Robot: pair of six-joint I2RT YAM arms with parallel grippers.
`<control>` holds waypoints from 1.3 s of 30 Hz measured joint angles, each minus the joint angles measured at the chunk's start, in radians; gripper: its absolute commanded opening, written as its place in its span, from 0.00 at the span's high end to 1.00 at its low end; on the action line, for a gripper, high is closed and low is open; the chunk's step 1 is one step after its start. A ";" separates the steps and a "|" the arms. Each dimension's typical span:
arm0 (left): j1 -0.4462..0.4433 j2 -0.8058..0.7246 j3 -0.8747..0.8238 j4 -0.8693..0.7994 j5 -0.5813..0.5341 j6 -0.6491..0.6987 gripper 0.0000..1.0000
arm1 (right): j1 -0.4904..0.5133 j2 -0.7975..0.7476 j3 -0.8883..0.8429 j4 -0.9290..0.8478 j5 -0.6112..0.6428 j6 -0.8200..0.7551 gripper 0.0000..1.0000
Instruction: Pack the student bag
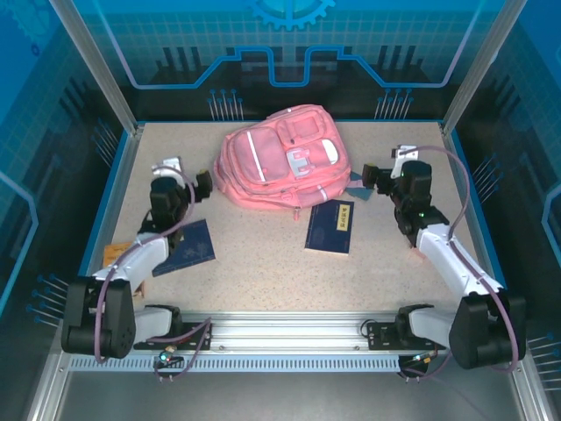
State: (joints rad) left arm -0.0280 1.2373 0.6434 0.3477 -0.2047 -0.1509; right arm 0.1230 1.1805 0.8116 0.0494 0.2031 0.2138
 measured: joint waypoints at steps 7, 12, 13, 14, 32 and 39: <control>0.000 0.120 0.340 -0.314 0.172 -0.176 0.02 | 0.171 0.151 0.217 -0.313 -0.032 0.238 0.00; -0.016 0.333 0.457 -0.424 0.353 -0.250 0.19 | 0.312 0.395 0.346 -0.394 -0.129 0.366 0.03; -0.025 0.388 0.491 -0.448 0.381 -0.264 0.20 | 0.336 0.446 0.370 -0.397 -0.150 0.394 0.04; -0.036 0.442 0.526 -0.469 0.406 -0.272 0.21 | 0.356 0.488 0.389 -0.396 -0.166 0.419 0.05; -0.100 0.763 0.737 -0.592 0.510 -0.313 0.31 | 0.374 0.806 0.574 -0.375 -0.299 0.570 0.09; -0.126 0.644 0.559 -0.552 0.510 -0.351 0.32 | 0.337 0.806 0.574 -0.383 -0.325 0.544 0.09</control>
State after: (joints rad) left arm -0.1543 1.8812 1.2022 -0.2047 0.3054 -0.5014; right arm 0.4603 1.9865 1.3857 -0.3340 -0.1215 0.7582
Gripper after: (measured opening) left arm 0.677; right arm 0.910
